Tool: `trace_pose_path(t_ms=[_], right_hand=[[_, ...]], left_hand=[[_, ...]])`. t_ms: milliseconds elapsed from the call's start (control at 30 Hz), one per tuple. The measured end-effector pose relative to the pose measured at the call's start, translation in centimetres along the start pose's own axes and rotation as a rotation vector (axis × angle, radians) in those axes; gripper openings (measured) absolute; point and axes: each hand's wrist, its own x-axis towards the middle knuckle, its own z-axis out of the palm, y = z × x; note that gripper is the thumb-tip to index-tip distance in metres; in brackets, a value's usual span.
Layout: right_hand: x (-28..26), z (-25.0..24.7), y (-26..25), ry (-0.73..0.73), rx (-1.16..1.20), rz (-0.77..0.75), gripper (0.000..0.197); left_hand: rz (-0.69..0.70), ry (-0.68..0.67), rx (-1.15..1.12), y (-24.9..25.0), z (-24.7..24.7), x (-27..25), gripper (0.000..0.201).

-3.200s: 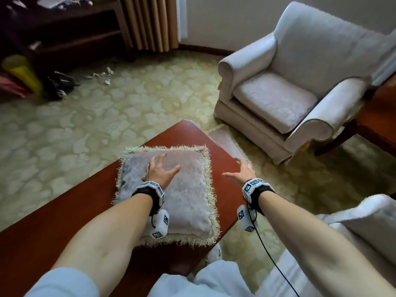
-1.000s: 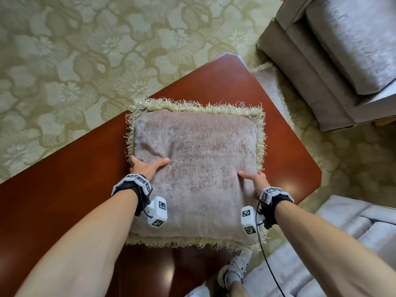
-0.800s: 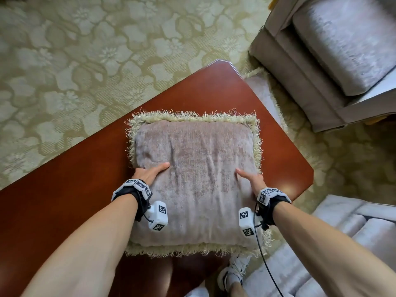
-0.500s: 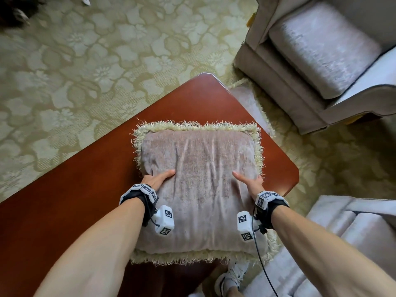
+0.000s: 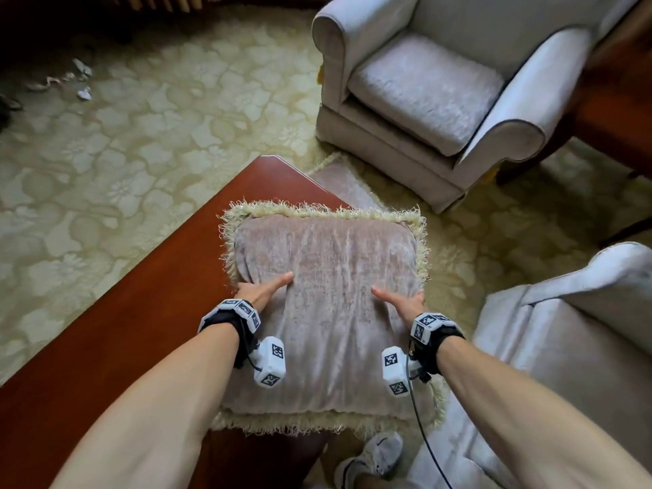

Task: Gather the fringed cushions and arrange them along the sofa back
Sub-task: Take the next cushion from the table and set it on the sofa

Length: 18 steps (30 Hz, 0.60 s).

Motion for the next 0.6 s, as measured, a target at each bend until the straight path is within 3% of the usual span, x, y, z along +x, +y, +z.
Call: trace_pose_path(t_ms=[67, 200, 467, 600], right_hand=[[-0.6, -2.5, 0.9, 0.052, 0.020, 0.013, 0.142], [-1.2, -7.9, 3.2, 0.172, 0.080, 0.017, 0.153], [-3.0, -21.1, 8.9, 0.211, 0.162, 0.020, 0.145], [-5.3, -28.2, 11.7, 0.244, 0.255, 0.024, 0.104]], left_hand=[[0.022, -0.001, 0.034, 1.5, 2.0, -1.9, 0.161], [0.071, 0.013, 0.095, 4.2, 6.6, -6.1, 0.156], [0.240, 0.023, 0.295, 8.7, 16.6, -15.4, 0.141], [0.343, 0.009, 0.373, 11.9, 22.4, -20.6, 0.138]])
